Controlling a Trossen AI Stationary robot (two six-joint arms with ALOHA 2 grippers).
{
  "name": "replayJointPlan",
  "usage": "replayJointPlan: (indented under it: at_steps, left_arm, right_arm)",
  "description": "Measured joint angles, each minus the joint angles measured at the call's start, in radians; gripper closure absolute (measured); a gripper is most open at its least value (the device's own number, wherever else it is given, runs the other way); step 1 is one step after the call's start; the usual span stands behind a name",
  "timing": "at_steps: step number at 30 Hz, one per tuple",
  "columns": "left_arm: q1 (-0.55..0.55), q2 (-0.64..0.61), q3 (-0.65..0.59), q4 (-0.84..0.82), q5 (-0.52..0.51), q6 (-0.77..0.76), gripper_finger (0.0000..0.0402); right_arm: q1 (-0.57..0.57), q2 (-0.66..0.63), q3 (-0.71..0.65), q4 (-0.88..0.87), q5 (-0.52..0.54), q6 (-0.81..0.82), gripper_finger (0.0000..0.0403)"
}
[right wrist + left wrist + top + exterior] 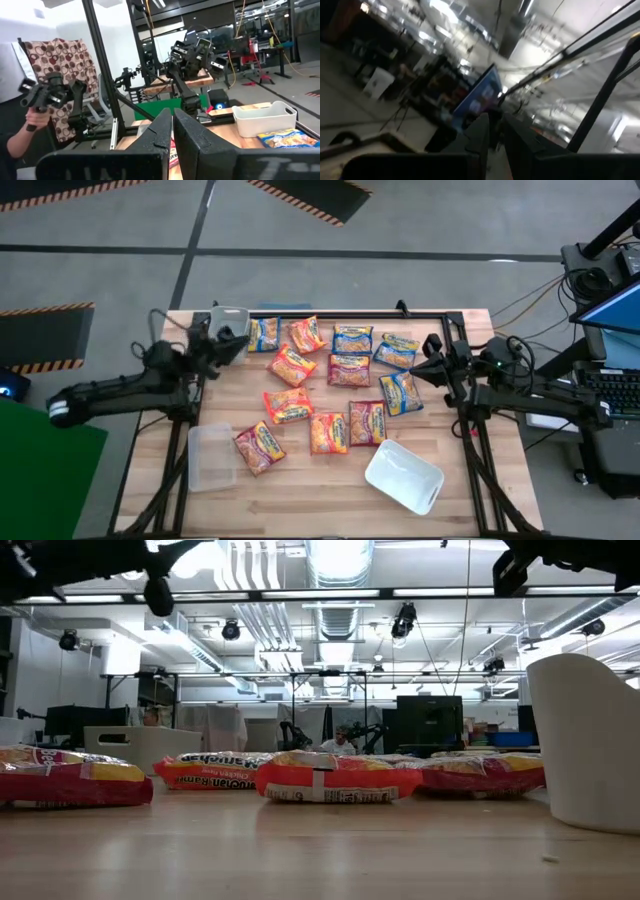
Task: Sort Maruchan noodles
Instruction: Put the orange noodle pack into the gray bin
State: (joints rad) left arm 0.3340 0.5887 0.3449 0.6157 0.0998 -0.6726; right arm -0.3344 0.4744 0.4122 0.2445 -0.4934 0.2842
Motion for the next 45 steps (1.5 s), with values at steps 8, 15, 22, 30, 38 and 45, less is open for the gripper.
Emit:
replayJointPlan:
  at_steps: [8,15,22,30,38,45]
  left_arm:
    - [-0.058,0.214,0.221,-0.434,-0.022,0.077,0.0363]
    - [-0.085,0.419,0.372,-0.841,-0.161,0.086,0.0363]
    - [-0.13,0.635,0.479,-0.995,-0.239,0.026,0.0363]
    - [-0.2,0.858,0.619,-1.13,-0.379,-0.022,0.0363]
    - [-0.219,1.05,0.748,-1.231,-0.418,-0.042,0.0363]
    - [-0.218,1.165,0.863,-1.288,-0.49,0.008,0.0322]
  right_arm:
    - [0.0,-0.001,0.002,0.0,0.0,0.003,0.0394]
    - [0.0,-0.001,0.002,-0.004,-0.001,0.003,0.0394]
    - [0.0,0.0,0.002,-0.034,-0.003,0.004,0.0394]
    - [0.0,-0.001,0.002,-0.031,-0.003,0.021,0.0394]
    - [0.0,-0.001,0.006,-0.031,-0.003,0.03,0.0394]
    - [0.0,-0.001,0.003,-0.101,-0.004,0.035,0.0394]
